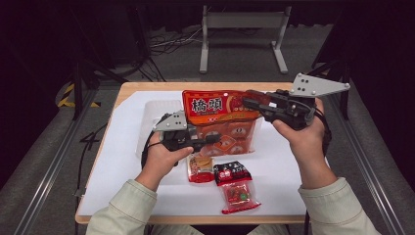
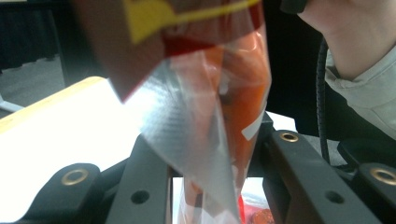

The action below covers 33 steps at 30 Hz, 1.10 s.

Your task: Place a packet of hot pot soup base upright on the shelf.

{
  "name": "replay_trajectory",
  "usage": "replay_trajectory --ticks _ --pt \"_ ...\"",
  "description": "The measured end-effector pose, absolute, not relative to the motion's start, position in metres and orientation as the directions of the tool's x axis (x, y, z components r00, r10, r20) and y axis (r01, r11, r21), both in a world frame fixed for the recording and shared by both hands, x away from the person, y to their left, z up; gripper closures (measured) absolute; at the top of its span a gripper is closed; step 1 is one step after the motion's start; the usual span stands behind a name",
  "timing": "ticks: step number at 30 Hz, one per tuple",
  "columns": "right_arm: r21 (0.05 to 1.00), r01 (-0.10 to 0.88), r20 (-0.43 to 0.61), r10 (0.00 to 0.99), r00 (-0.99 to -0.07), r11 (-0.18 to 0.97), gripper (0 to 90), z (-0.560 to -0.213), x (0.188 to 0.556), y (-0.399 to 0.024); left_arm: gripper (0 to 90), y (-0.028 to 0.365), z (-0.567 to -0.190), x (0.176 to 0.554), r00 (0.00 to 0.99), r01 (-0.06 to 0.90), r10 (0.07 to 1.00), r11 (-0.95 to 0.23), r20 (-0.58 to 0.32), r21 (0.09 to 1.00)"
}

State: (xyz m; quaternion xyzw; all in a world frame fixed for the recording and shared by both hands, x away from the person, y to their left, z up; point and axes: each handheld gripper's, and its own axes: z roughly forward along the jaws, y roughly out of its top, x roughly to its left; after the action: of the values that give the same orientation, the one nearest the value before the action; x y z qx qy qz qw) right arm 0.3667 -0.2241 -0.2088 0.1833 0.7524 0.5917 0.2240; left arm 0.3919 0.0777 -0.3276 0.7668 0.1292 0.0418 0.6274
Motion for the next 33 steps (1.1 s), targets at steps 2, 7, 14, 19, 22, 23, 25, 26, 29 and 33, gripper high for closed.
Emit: replay_trajectory --ticks 2,7,14,19,22,23,25,26,29,33 --pt "0.974 0.017 -0.118 0.561 -0.819 0.228 60.4 -0.210 0.366 -0.228 70.5 0.080 -0.325 0.393 0.961 0.147 0.257 -0.176 -0.098 0.973" --pt "0.977 0.034 -0.105 0.614 -0.782 0.210 51.1 -0.219 0.363 -0.244 70.5 0.088 -0.319 0.399 0.951 0.169 0.289 -0.171 -0.114 0.971" --pt "0.970 0.101 -0.071 0.658 -0.750 0.219 49.9 -0.244 0.363 -0.268 70.5 0.102 -0.310 0.409 0.941 0.169 0.320 -0.151 -0.114 0.974" --pt "0.959 0.172 -0.029 0.682 -0.731 0.225 50.4 -0.275 0.365 -0.281 70.4 0.109 -0.302 0.416 0.933 0.169 0.344 -0.148 -0.109 0.975" --pt "0.956 0.196 -0.011 0.695 -0.719 0.218 50.2 -0.286 0.365 -0.288 70.4 0.112 -0.298 0.419 0.930 0.160 0.352 -0.140 -0.102 0.977" --pt "0.955 0.202 -0.008 0.699 -0.715 0.217 49.8 -0.290 0.365 -0.290 70.5 0.113 -0.297 0.421 0.932 0.157 0.347 -0.136 -0.101 0.978" --pt "0.955 0.203 -0.013 0.711 -0.703 0.218 48.6 -0.297 0.364 -0.295 70.4 0.116 -0.295 0.424 0.931 0.159 0.349 -0.130 -0.105 0.979" --pt "0.955 0.208 -0.007 0.713 -0.701 0.213 48.2 -0.301 0.364 -0.298 70.4 0.118 -0.294 0.425 0.930 0.155 0.354 -0.129 -0.101 0.979" --pt "0.951 0.226 0.000 0.729 -0.685 0.212 47.8 -0.311 0.363 -0.304 70.5 0.122 -0.290 0.427 0.925 0.151 0.369 -0.131 -0.094 0.980" --pt "0.951 0.247 0.025 0.748 -0.663 0.187 46.8 -0.322 0.362 -0.313 70.4 0.126 -0.286 0.431 0.919 0.138 0.387 -0.130 -0.078 0.982"
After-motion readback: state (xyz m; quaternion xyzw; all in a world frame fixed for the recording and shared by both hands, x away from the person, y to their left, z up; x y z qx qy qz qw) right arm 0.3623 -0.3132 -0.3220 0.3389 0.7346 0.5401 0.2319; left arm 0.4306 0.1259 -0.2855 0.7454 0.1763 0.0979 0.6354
